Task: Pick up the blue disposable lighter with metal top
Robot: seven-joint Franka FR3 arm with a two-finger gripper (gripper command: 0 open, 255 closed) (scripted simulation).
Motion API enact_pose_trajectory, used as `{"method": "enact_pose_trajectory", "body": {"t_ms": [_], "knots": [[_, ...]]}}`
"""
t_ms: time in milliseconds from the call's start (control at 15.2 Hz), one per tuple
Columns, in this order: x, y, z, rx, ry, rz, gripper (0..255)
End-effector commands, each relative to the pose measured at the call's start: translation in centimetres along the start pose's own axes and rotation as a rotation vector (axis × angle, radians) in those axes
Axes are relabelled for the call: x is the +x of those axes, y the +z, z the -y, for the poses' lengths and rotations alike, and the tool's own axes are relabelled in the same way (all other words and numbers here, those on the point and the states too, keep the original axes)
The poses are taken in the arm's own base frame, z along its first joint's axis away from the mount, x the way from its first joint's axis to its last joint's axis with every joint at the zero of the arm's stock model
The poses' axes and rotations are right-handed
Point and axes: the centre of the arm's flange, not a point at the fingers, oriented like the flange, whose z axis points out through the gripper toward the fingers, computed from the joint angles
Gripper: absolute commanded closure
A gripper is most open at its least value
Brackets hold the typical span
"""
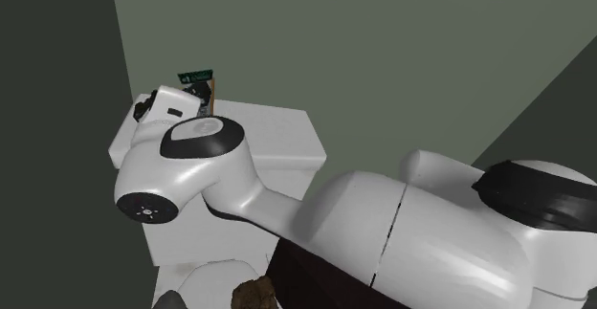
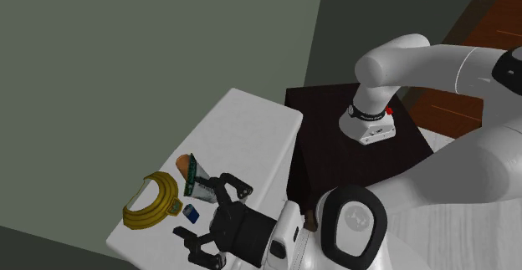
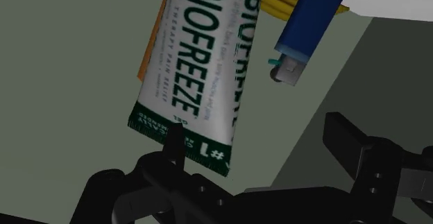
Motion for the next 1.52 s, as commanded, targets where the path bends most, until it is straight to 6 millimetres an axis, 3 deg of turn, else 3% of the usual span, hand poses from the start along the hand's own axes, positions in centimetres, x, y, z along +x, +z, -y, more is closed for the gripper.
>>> {"method": "enact_pose_trajectory", "body": {"t_ms": [0,462,528,1122,1452], "knots": [[-0.7,0.3,1.1,-0.007,0.001,-0.014,0],[-3.4,0.4,2.4,-0.007,0.001,-0.014,0],[-3.4,0.4,2.4,-0.007,0.001,-0.014,255],[-3.4,0.4,2.4,-0.007,0.001,-0.014,255],[-1.0,0.3,1.2,-0.007,0.001,-0.014,255]]}}
